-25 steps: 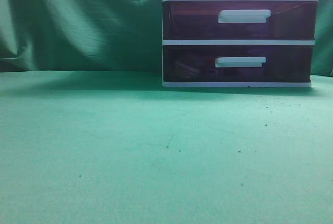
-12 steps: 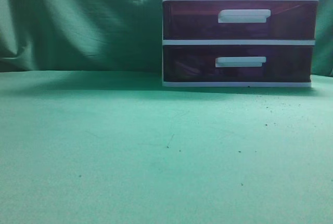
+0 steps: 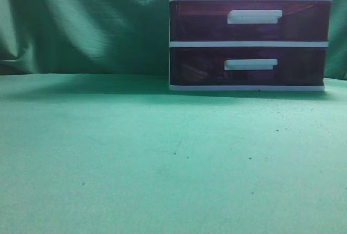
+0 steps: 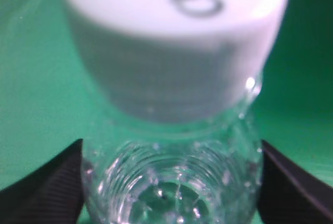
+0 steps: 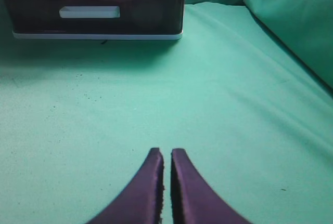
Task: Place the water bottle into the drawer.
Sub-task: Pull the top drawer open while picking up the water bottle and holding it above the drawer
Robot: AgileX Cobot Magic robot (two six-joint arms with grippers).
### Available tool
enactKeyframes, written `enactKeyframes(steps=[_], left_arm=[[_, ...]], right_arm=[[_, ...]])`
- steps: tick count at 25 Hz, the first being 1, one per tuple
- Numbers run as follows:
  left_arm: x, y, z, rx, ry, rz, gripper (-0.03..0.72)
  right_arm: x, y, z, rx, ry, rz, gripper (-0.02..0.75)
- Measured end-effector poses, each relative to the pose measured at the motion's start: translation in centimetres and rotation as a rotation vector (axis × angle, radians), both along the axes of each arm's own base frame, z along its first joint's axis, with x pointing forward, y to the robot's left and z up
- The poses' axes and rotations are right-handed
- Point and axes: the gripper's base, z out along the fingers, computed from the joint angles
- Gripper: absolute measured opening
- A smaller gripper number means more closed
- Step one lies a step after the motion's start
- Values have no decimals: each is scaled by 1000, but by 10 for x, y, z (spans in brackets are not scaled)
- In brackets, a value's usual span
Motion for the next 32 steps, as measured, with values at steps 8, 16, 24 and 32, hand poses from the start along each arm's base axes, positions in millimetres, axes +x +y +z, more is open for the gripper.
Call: enactKeyframes(steps=[8, 16, 24, 32], left_arm=[[2, 0, -4, 9, -13, -9, 298], [-11, -11, 38, 39, -88, -147, 298], [-40, -43, 123, 89, -134, -348, 298], [-92, -76, 193, 16, -365, -485, 298]], right_arm=[[0, 0, 0, 0, 0, 0, 0], [0, 0, 0, 0, 0, 0, 0], [2, -1, 6, -16, -70, -8, 48], [-1, -8, 63, 29, -639, -91, 48]])
